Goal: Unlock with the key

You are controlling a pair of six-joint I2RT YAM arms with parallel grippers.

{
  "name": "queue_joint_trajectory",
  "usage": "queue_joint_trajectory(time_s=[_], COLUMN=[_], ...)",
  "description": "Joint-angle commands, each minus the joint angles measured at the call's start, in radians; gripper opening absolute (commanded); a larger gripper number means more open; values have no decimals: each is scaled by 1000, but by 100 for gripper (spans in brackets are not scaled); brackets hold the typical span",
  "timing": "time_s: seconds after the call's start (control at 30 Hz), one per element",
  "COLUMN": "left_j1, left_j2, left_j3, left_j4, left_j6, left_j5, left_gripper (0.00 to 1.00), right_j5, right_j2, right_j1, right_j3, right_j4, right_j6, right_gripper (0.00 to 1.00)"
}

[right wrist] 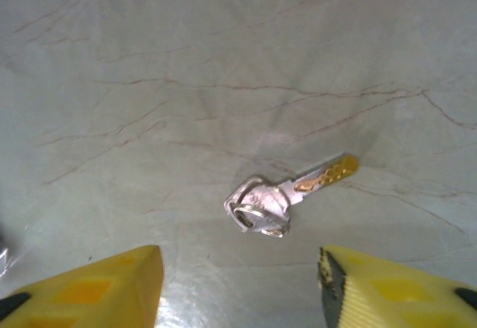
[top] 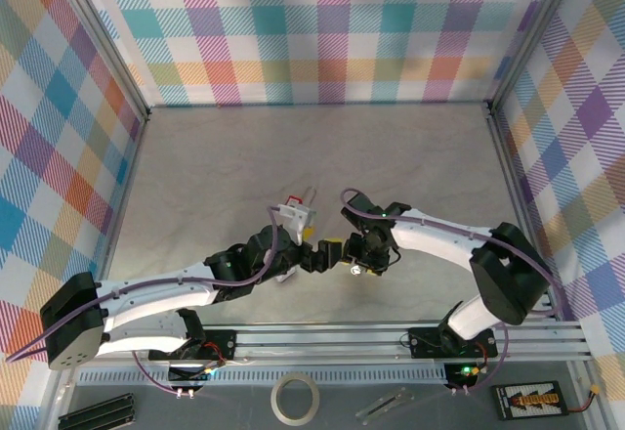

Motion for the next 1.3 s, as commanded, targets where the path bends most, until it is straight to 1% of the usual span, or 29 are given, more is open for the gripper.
queue_joint_trajectory(time_s=[0.0, 0.07, 0.4, 0.53, 0.6, 0.73, 0.77, 0.83, 1.0, 1.2, 1.27], left_j1=[14, 20, 45, 49, 51, 52, 53, 54, 65, 80, 85], left_j2=[-41, -60, -121, -136, -140, -136, -132, -121, -104, -102, -106], left_j3=[-15, -18, -30, -32, -32, -30, -30, -29, -29, -32, -32], left_j4=[-41, -64, -139, -162, -172, -179, -179, -176, -181, -192, -204], left_j6=[22, 24, 6, 3, 1, -2, -3, -7, -41, -75, -93], left_j5=[-5, -20, -79, -93, -101, -119, -123, -127, -151, -161, -164], left_gripper=[91, 90, 91, 91, 91, 91, 91, 91, 91, 91, 91], right_j5=[67, 92, 149, 157, 156, 145, 145, 138, 134, 132, 99], right_j2=[48, 79, 182, 175, 157, 125, 117, 101, 73, 49, 31], right_j1=[20, 28, 42, 43, 46, 51, 55, 60, 65, 65, 65], right_j3=[45, 58, 81, 61, 44, 20, 20, 22, 45, 62, 64], right_j4=[-59, -90, -81, -79, -76, -67, -68, -66, -95, -114, -107], right_j6=[13, -1, -61, -78, -82, -103, -111, -136, -199, -239, -235], right_gripper=[52, 49, 37, 28, 26, 17, 16, 10, 0, 0, 0])
